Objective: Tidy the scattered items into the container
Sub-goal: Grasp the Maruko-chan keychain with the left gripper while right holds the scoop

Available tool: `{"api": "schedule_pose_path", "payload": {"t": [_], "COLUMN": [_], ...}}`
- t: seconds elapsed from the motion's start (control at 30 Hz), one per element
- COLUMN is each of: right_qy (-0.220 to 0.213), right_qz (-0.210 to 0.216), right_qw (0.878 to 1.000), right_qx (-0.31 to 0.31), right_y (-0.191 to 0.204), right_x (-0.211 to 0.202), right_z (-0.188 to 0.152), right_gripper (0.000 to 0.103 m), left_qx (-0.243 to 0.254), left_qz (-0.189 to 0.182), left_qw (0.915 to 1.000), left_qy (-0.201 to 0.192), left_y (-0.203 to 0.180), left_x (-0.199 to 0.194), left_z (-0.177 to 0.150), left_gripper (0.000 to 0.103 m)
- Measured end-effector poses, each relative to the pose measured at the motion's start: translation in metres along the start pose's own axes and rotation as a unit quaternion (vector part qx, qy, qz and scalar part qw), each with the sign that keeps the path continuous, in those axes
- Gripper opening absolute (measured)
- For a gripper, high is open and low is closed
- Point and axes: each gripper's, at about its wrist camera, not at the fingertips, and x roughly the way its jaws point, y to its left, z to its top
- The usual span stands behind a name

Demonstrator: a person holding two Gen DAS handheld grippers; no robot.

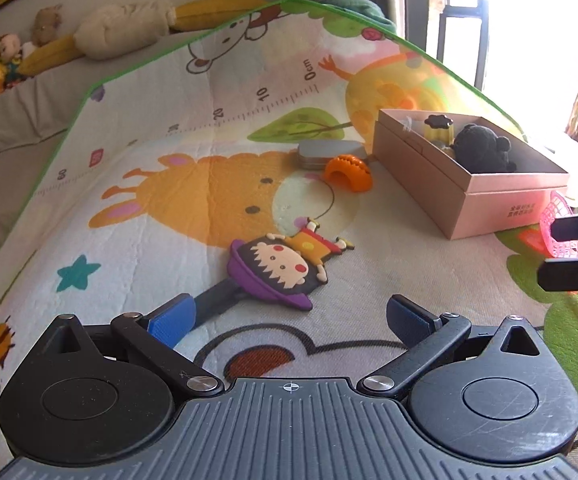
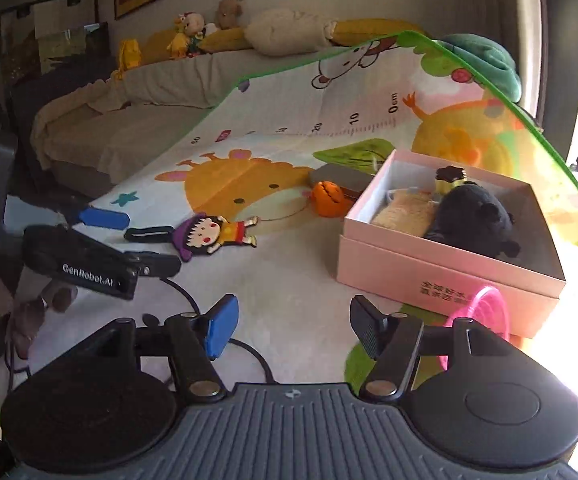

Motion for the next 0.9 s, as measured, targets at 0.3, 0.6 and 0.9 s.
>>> {"api": "schedule_pose_path", "payload": {"t": [0.3, 0.6, 0.9], "right_qy": [0.096, 0.163, 0.181], "right_qz": [0.098, 0.167, 0.257], "right_qw": [0.989, 0.969, 0.926], "right_qx": [0.047, 0.078, 0.211], "right_y": [0.036, 0.027, -0.001], "right_x": [0.161, 0.187, 0.116], "right_z": [0.099, 0.085, 0.018], "right_gripper": [0.077, 0.082, 0.084], "left_qx": [-0.053, -0.087, -0.049], "left_qz": [-0.066, -0.083, -0.093], "left_qw": [0.9963, 0.9927, 0.9942], "left_qy": [0.013, 0.010, 0.019], "left_y": [0.033, 0.051, 0.038], "left_x": [-0.016, -0.024, -0.042], "left_z": [-0.022, -0.034, -0.052], "left_gripper": [0.103, 0.103, 0.103]}}
